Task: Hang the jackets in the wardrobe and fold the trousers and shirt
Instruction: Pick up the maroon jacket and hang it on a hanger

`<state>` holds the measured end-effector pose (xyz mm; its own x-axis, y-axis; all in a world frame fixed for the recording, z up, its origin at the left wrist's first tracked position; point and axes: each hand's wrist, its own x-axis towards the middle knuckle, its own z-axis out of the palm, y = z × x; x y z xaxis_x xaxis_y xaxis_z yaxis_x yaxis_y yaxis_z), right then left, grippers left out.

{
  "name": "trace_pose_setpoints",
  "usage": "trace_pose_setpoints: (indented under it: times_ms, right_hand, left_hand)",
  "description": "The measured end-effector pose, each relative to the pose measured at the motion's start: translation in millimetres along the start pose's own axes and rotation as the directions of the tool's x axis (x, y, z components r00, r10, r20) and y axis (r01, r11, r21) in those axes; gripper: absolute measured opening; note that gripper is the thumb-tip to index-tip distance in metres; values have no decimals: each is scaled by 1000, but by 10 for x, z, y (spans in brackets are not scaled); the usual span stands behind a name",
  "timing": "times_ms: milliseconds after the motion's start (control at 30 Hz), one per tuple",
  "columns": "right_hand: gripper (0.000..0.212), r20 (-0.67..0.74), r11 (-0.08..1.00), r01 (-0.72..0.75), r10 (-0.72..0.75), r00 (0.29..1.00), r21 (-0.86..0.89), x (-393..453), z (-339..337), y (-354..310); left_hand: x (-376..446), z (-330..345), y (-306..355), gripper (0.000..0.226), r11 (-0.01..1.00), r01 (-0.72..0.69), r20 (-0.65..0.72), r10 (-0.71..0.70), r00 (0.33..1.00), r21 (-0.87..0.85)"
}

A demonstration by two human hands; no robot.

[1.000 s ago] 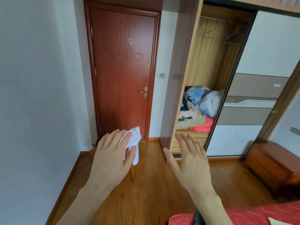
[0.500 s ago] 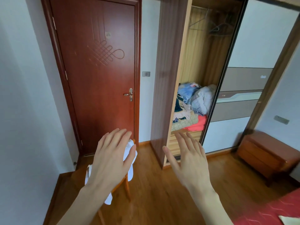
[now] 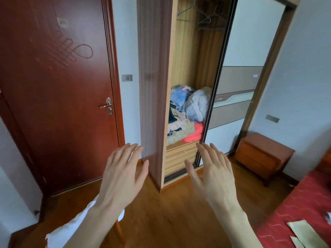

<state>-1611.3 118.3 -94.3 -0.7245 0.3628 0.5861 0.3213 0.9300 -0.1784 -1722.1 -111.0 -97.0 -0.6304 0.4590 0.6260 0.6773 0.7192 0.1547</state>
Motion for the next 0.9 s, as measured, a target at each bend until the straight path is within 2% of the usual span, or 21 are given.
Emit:
trace_pose_setpoints:
  times_ms: [267, 500, 667, 900]
  right_hand:
    - [65, -60, 992, -122, 119, 991, -40, 923, 657, 486]
    - [76, -27, 973, -218, 217, 976, -77, 1511, 916, 965]
    - [66, -67, 947, -292, 286, 956, -134, 1750, 939, 1346]
    - [64, -119, 892, -399, 382, 917, -211, 2047, 1137, 1888]
  left_hand:
    - [1192, 945, 20, 55, 987, -146, 25, 148, 989, -63]
    - [2079, 1634, 213, 56, 961, -222, 52, 233, 971, -164]
    - [2559, 2160, 409, 53, 929, -262, 46, 283, 958, -261]
    - [3231, 2953, 821, 51, 858, -347, 26, 385, 923, -379]
